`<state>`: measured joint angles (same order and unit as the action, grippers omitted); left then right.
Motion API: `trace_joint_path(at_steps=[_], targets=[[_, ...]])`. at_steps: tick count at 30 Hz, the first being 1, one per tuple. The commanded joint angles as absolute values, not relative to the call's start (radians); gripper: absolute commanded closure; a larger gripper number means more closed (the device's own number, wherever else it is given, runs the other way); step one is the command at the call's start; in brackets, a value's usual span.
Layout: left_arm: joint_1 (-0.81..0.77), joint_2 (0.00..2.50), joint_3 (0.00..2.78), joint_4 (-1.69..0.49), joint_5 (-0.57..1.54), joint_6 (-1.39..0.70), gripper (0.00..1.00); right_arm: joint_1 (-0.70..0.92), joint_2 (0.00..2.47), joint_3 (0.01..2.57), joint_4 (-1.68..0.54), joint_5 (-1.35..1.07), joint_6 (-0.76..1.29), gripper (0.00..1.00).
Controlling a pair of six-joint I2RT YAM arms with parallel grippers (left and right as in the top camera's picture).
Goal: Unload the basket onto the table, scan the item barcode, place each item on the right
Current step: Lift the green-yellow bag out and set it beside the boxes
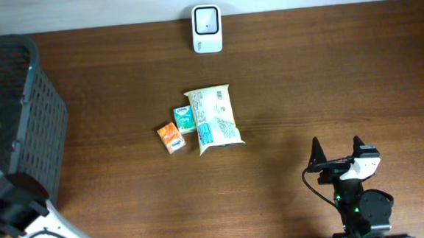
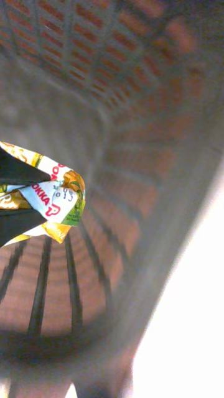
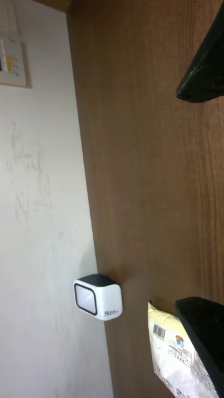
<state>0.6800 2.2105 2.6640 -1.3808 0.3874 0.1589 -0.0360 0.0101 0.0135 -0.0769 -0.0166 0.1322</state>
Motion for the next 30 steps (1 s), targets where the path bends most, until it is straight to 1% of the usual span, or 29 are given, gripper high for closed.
trace_joint_path(at_steps=[1,3,4,5,7,10,11,12,13,14,17,20,22,24,25,26,30], targets=[[0.584,1.981,2.716,-1.38,0.477,0.082,1.0,-0.04,0.004,0.006,-0.078,-0.008,0.135,0.01],[0.497,1.901,2.716,-1.354,0.412,0.081,1.0,-0.04,0.004,0.006,-0.078,-0.008,0.135,0.01],[0.427,1.866,2.716,-1.356,0.403,0.079,1.0,-0.04,0.004,0.006,-0.078,-0.008,0.135,0.01],[0.384,1.862,2.716,-1.37,0.396,0.08,1.0,-0.04,0.004,0.006,-0.078,-0.008,0.135,0.01],[0.258,1.888,2.698,-1.437,0.311,0.079,1.0,-0.04,0.004,0.006,-0.078,-0.008,0.135,0.01],[0.078,1.974,2.542,-1.46,0.22,0.059,1.0,-0.04,0.004,0.006,-0.078,-0.008,0.135,0.01],[0.011,2.017,2.414,-1.459,0.106,0.028,1.0,-0.04,0.004,0.006,-0.078,-0.008,0.135,0.01],[-0.025,2.043,2.313,-1.444,0.052,0.01,1.0,-0.04,0.004,0.006,-0.078,-0.008,0.135,0.01],[-0.049,2.06,2.218,-1.409,0.047,0.003,1.0,-0.04,0.004,0.006,-0.078,-0.008,0.135,0.01],[-0.074,2.071,2.057,-1.313,0.048,-0.036,1.0,-0.04,0.004,0.006,-0.078,-0.008,0.135,0.01],[-0.092,2.072,1.725,-1.078,0.047,-0.122,1.0,-0.04,0.004,0.006,-0.078,-0.008,0.135,0.01],[-0.091,2.072,1.538,-0.874,0.03,-0.217,1.0,-0.04,0.004,0.006,-0.078,-0.008,0.135,0.01],[-0.092,2.072,1.487,-0.774,0.029,-0.263,1.0,-0.04,0.004,0.006,-0.078,-0.008,0.135,0.01],[-0.098,2.072,1.478,-0.759,0.069,-0.464,1.0,-0.04,0.004,0.006,-0.078,-0.008,0.135,0.01],[-0.114,2.072,1.478,-0.749,0.139,-0.482,1.0,-0.04,0.004,0.006,-0.078,-0.008,0.135,0.01],[-0.145,2.072,1.478,-0.743,0.154,-0.482,1.0,-0.04,0.004,0.006,-0.078,-0.008,0.135,0.01],[-0.272,2.072,1.478,-0.674,0.154,-0.483,1.0,-0.04,0.004,0.006,-0.078,-0.008,0.135,0.01]])
